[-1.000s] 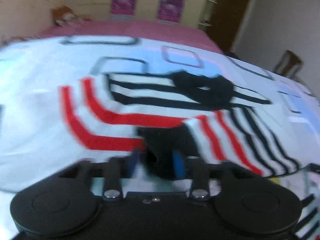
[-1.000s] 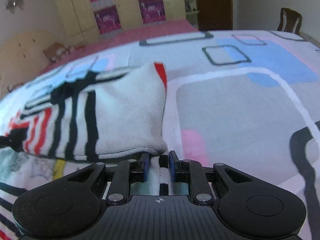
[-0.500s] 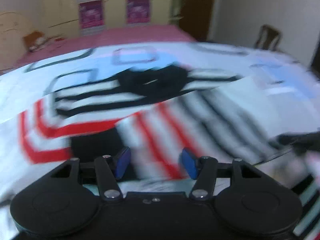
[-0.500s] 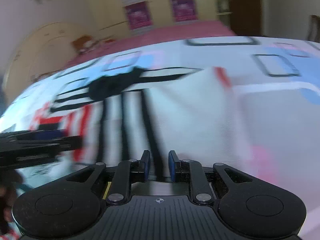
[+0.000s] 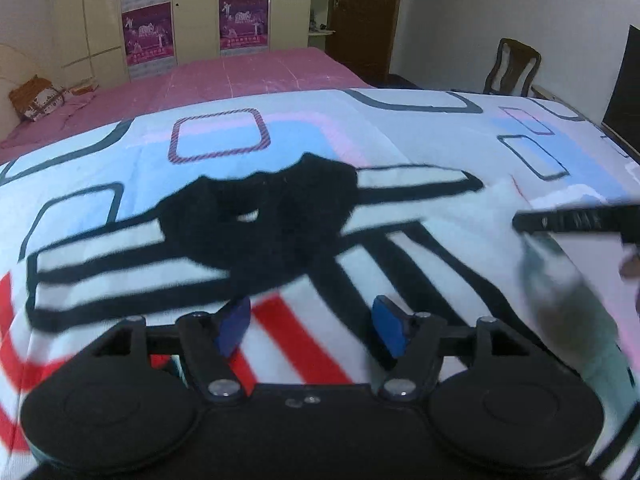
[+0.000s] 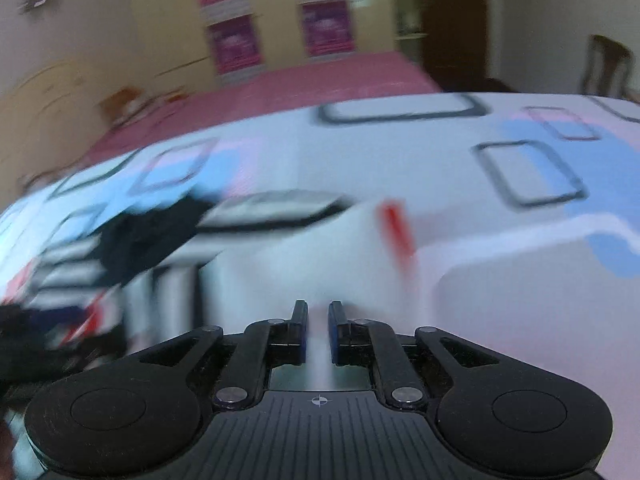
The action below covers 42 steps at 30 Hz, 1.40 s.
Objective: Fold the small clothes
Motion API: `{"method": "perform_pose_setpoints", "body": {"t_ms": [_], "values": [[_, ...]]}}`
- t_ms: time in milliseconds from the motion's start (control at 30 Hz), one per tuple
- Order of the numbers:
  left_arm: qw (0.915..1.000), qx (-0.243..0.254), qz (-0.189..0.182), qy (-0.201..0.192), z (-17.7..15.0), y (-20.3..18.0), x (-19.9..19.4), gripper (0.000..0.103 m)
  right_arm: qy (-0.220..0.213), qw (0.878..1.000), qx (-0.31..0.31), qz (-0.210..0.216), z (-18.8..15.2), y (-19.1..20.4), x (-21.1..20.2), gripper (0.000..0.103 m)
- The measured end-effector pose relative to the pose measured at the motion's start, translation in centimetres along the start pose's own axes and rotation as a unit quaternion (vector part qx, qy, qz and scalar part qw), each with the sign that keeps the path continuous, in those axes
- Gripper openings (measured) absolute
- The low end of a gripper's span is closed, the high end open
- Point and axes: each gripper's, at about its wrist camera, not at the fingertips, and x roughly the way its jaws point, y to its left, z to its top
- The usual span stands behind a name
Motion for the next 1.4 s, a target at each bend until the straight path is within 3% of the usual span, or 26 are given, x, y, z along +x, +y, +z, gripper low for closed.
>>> {"method": "perform_pose_setpoints", "body": {"t_ms": [100,133,233,300,400,500,567,667,833,900,933,1067,1133,1200,1233,1400], "values": [[0.9999,-0.012,-0.005,0.002,0.0,0.5,0.5,0.071,0.017,0.999,0.034,0.004,2.3,-2.6,2.7,0.008],[0.9999,-0.016,-0.002,0.001,-0.1,0.6,0.1,0.066,0.020,0.999,0.029,0.008,2.6,-2.7,3.0,0.008],[0.9996,-0.017,-0.003,-0.020,-0.4,0.1,-1.9,0.062,0.022,1.000,0.010,0.004,2.8,-2.3,1.9,0.009],[0.9991,-0.021,-0.018,-0.031,-0.7,-0.6,-2.5,0.063,0.004,1.000,-0.003,0.028,2.2,-1.2,0.2,0.009],[0.9997,0.008,-0.018,-0.013,-0.7,-2.4,-1.4,0.068,0.022,0.998,-0.039,0.047,0.5,1.0,0.7,0.009],[0.9999,0.012,-0.004,-0.011,-1.5,-1.6,-1.4,0.071,0.017,1.000,-0.018,0.016,-0.1,-0.4,0.7,0.009],[0.9999,-0.001,0.014,-0.008,-2.4,0.3,-2.3,0.072,0.019,0.999,-0.004,-0.033,-0.1,-2.4,0.5,0.009],[0.9992,-0.014,0.035,-0.009,-3.7,2.0,-4.7,0.069,0.025,0.999,0.023,-0.019,-0.7,-4.2,-1.4,0.009],[0.9982,-0.029,0.031,-0.042,-5.1,1.1,-7.6,0.070,0.002,0.999,-0.001,0.038,-3.7,-1.0,-6.1,0.009],[0.9988,-0.022,0.037,-0.024,-5.6,0.3,-7.0,0.073,0.019,0.998,-0.018,0.051,-5.2,0.9,-6.1,0.009],[0.9987,-0.019,0.048,0.001,-6.0,0.2,-6.2,0.076,0.028,0.998,-0.029,0.043,-6.1,1.4,-5.8,0.010],[0.9981,-0.024,0.054,-0.015,-5.9,0.4,-7.1,0.074,0.032,0.998,-0.038,0.027,-7.0,1.7,-6.3,0.009],[0.9972,-0.029,0.062,-0.029,-6.2,1.0,-7.8,0.082,0.013,0.999,-0.044,0.026,-6.7,1.9,-7.7,0.010],[0.9971,-0.047,0.059,0.010,-6.6,2.1,-6.5,0.084,0.024,0.998,-0.048,0.028,-7.2,2.2,-7.7,0.010],[0.9970,-0.058,0.052,-0.001,-6.7,2.5,-6.6,0.084,0.047,0.998,-0.046,0.019,-7.7,2.1,-6.9,0.010],[0.9953,-0.068,0.066,-0.022,-7.1,3.7,-9.0,0.080,0.025,0.999,-0.039,0.020,-7.4,3.4,-8.3,0.010]]}}
